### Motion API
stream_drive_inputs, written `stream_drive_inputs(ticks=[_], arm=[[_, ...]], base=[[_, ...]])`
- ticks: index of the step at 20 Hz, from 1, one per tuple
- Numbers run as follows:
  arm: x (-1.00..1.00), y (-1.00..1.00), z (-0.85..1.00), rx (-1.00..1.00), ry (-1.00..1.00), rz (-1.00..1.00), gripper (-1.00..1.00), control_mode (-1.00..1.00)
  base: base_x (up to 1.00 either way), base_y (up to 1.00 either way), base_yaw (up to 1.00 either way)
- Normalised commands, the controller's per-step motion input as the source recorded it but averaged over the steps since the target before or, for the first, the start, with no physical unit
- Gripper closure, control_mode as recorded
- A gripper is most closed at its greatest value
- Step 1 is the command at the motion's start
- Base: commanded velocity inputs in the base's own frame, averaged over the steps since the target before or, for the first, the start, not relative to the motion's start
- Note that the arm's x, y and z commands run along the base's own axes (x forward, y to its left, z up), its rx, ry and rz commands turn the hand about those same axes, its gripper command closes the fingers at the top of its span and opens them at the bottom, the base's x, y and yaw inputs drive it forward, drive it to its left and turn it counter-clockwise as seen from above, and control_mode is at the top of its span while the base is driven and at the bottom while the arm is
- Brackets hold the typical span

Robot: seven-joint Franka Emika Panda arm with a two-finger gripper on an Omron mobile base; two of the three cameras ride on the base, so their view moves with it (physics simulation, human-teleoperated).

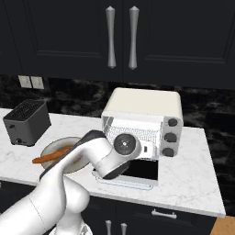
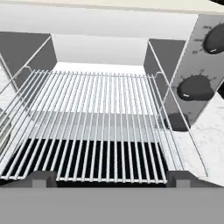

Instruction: Pick up the kebab skewer and baguette bread, and place them inside the toaster oven. Close the toaster oven door and start by setting the timer.

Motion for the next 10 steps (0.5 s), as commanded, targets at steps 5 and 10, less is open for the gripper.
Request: stream_drive_inputs(ticks=[5, 10], arm=[[-0.39, 0.99, 0.52, -0.13, 0.15, 0.0, -1.0, -1.0], [-0.27, 1.0, 0.42, -0.03, 0.19, -0.02, -1.0, -1.0]], base=[[0.0, 0.0, 0.0], [0.0, 0.0, 0.0]])
